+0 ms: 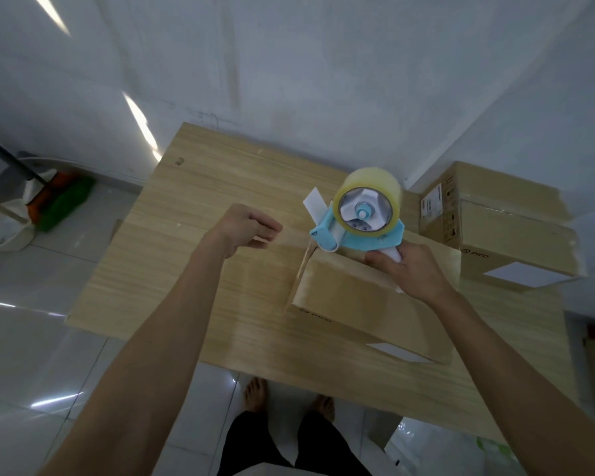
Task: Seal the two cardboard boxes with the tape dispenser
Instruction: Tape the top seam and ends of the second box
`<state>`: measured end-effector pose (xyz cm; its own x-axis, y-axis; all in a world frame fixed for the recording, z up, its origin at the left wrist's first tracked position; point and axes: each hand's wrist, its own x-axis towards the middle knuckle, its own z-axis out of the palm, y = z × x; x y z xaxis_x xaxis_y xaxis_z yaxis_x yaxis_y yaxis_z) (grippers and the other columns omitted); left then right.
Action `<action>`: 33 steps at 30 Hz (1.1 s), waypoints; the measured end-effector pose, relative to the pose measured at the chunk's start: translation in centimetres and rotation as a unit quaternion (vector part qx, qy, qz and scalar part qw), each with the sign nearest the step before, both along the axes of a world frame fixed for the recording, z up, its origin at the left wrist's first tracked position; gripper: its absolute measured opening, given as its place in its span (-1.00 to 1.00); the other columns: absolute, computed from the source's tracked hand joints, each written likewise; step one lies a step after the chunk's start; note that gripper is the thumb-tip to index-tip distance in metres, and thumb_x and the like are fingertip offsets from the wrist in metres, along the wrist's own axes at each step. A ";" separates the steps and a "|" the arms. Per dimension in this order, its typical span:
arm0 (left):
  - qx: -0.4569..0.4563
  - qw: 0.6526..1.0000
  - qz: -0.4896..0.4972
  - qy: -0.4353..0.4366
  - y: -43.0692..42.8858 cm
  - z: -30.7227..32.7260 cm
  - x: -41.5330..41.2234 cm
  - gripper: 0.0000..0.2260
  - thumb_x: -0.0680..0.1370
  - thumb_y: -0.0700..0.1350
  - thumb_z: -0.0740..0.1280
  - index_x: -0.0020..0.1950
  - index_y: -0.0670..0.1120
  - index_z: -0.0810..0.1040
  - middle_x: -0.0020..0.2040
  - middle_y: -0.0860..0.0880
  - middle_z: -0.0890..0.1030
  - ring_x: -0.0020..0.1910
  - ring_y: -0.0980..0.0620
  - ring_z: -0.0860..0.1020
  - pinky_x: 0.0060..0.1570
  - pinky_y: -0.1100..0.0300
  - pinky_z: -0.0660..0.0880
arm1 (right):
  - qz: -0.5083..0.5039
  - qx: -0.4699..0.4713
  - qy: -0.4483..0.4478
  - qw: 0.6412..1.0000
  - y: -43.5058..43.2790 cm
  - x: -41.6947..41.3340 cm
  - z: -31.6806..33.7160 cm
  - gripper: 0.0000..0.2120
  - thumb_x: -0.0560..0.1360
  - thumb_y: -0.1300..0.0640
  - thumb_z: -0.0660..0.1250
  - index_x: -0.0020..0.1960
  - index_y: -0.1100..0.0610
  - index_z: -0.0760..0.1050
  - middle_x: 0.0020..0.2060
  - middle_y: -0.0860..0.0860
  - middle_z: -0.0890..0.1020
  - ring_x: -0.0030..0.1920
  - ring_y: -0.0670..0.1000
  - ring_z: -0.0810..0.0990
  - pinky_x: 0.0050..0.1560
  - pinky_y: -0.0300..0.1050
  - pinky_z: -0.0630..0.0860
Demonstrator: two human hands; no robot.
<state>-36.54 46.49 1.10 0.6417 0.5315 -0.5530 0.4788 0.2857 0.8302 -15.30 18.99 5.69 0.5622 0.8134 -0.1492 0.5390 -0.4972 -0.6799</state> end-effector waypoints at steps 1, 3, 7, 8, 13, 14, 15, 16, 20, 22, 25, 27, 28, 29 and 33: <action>-0.002 1.000 0.006 0.003 -0.3 -0.6 0.0 -0.82 0.48 -0.41 0.42 -0.03 -0.20 0.75 -0.04 -0.14 0.74 -0.13 0.04 0.66 -0.14 0.16 0.65 | 0.000 -0.002 -0.005 1.000 0.0 -0.1 0.1 -0.88 0.53 -0.02 0.47 -0.02 0.00 0.71 -0.28 -0.30 0.67 -0.15 -0.32 0.64 -0.21 -0.45 0.44; -0.008 1.000 0.022 0.000 -0.9 -1.6 0.0 -0.84 0.49 -0.35 0.43 -0.04 -0.15 0.76 -0.05 -0.08 0.75 -0.13 0.07 0.65 -0.21 0.20 0.59 | -0.001 0.003 -0.013 1.000 0.0 -0.1 0.2 -0.93 0.51 -0.05 0.48 -0.05 -0.07 0.65 -0.32 -0.32 0.65 -0.17 -0.33 0.63 -0.23 -0.45 0.43; -0.029 0.997 0.059 -0.031 -2.4 -3.2 0.5 -0.87 0.46 -0.22 0.54 -0.01 -0.14 0.75 -0.10 -0.03 0.72 -0.17 0.10 0.61 -0.24 0.21 0.51 | 0.012 0.019 -0.035 0.999 -0.5 0.1 0.2 -0.88 0.49 -0.06 0.49 -0.06 -0.02 0.67 -0.32 -0.40 0.63 -0.19 -0.30 0.64 -0.25 -0.45 0.41; -0.025 0.997 0.063 -0.032 -2.7 -3.7 0.8 -0.86 0.45 -0.22 0.55 -0.01 -0.13 0.75 -0.12 -0.01 0.72 -0.17 0.11 0.61 -0.24 0.22 0.50 | 0.019 0.018 -0.046 0.999 -0.6 0.2 0.1 -0.83 0.49 -0.07 0.49 -0.03 0.02 0.68 -0.33 -0.38 0.64 -0.19 -0.28 0.64 -0.25 -0.45 0.40; -0.031 0.996 0.077 -0.022 -5.3 -5.8 1.7 -0.86 0.49 -0.22 0.51 0.04 -0.11 0.72 -0.12 0.02 0.69 -0.13 0.13 0.60 -0.21 0.23 0.50 | 0.069 -0.021 -0.086 0.994 -0.6 0.6 -0.4 -0.72 0.53 -0.06 0.46 0.12 0.11 0.65 -0.21 -0.11 0.67 -0.14 -0.22 0.60 -0.22 -0.46 0.41; -0.042 0.996 0.080 -0.020 -5.9 -6.2 1.8 -0.87 0.51 -0.22 0.50 0.05 -0.11 0.71 -0.11 0.02 0.68 -0.11 0.12 0.60 -0.19 0.22 0.50 | 0.076 -0.027 -0.086 0.993 -0.4 0.6 -0.4 -0.72 0.53 -0.05 0.46 0.13 0.12 0.65 -0.20 -0.08 0.67 -0.16 -0.26 0.59 -0.23 -0.46 0.41; -0.053 0.995 0.084 -0.022 -6.5 -6.5 1.9 -0.86 0.52 -0.22 0.49 0.07 -0.12 0.71 -0.09 0.01 0.68 -0.09 0.11 0.59 -0.17 0.21 0.50 | 0.082 -0.031 -0.086 0.992 -0.3 0.6 -0.4 -0.73 0.54 -0.04 0.45 0.13 0.11 0.65 -0.20 -0.07 0.67 -0.19 -0.31 0.58 -0.23 -0.47 0.40; -0.055 0.995 0.085 -0.020 -7.2 -6.6 2.1 -0.85 0.53 -0.22 0.48 0.09 -0.13 0.70 -0.06 0.00 0.68 -0.08 0.10 0.59 -0.15 0.23 0.50 | 0.086 -0.033 -0.087 0.992 -0.2 0.6 -0.3 -0.75 0.54 -0.02 0.46 0.13 0.11 0.66 -0.19 -0.07 0.68 -0.20 -0.37 0.57 -0.23 -0.48 0.40; -0.070 0.991 0.107 -0.034 -9.8 -6.7 3.4 -0.88 0.57 -0.23 0.38 0.06 -0.09 0.66 -0.03 -0.03 0.67 -0.02 0.02 0.60 -0.10 0.21 0.51 | 0.072 -0.038 -0.076 0.994 -0.3 0.8 -0.7 -0.76 0.54 0.00 0.47 0.15 0.08 0.65 -0.16 -0.13 0.66 -0.15 -0.47 0.55 -0.18 -0.51 0.40; -0.078 0.990 0.114 -0.024 -10.5 -7.3 3.7 -0.90 0.52 -0.10 0.36 -0.04 0.05 0.65 -0.07 -0.03 0.69 -0.02 -0.04 0.64 0.00 0.02 0.61 | 0.069 -0.040 -0.077 0.994 -0.5 0.8 -0.7 -0.74 0.53 -0.02 0.46 0.16 0.08 0.65 -0.16 -0.12 0.67 -0.14 -0.47 0.56 -0.17 -0.50 0.41; -0.060 0.991 0.116 -0.028 -11.1 -7.1 3.1 -0.91 0.52 -0.06 0.42 -0.02 0.01 0.70 -0.05 -0.05 0.72 0.02 -0.03 0.66 -0.02 0.11 0.61 | 0.063 -0.054 -0.071 0.994 -0.8 1.1 -0.5 -0.76 0.52 -0.03 0.47 0.13 0.06 0.65 -0.21 -0.18 0.66 -0.17 -0.44 0.57 -0.20 -0.50 0.41; 0.025 0.990 0.139 -0.024 -11.5 -6.3 2.8 -0.83 0.59 -0.17 0.35 0.11 -0.08 0.69 0.05 -0.04 0.70 0.07 0.03 0.64 -0.04 0.24 0.55 | 0.067 -0.070 -0.059 0.994 -0.7 1.2 -0.1 -0.78 0.53 -0.08 0.45 0.12 0.00 0.63 -0.22 -0.24 0.64 -0.17 -0.40 0.58 -0.21 -0.47 0.41; 0.045 0.986 0.159 -0.025 -11.8 -5.6 2.3 -0.78 0.60 -0.19 0.31 0.19 -0.07 0.67 0.11 -0.01 0.69 0.11 0.06 0.63 0.01 0.26 0.52 | 0.074 -0.077 -0.054 0.993 -0.5 1.2 0.1 -0.76 0.54 -0.11 0.43 0.13 -0.02 0.62 -0.20 -0.21 0.66 -0.15 -0.35 0.60 -0.18 -0.41 0.43; 0.040 0.983 0.175 -0.040 -12.2 -5.1 2.0 -0.74 0.60 -0.19 0.29 0.25 -0.04 0.64 0.16 0.03 0.66 0.14 0.09 0.61 0.08 0.24 0.53 | 0.082 -0.080 -0.050 0.992 -0.3 1.1 0.3 -0.74 0.55 -0.14 0.41 0.15 -0.04 0.61 -0.15 -0.19 0.68 -0.12 -0.29 0.62 -0.15 -0.33 0.46; 0.034 0.993 0.075 -0.081 -15.1 -2.8 0.5 -0.52 0.61 -0.08 0.37 0.53 0.05 0.40 0.22 0.22 0.56 0.25 0.13 0.54 0.18 0.25 0.49 | 0.115 -0.081 -0.049 0.989 0.2 0.9 0.9 -0.55 0.50 -0.35 0.30 0.21 -0.08 0.58 -0.08 -0.18 0.65 -0.05 -0.11 0.61 -0.13 -0.23 0.44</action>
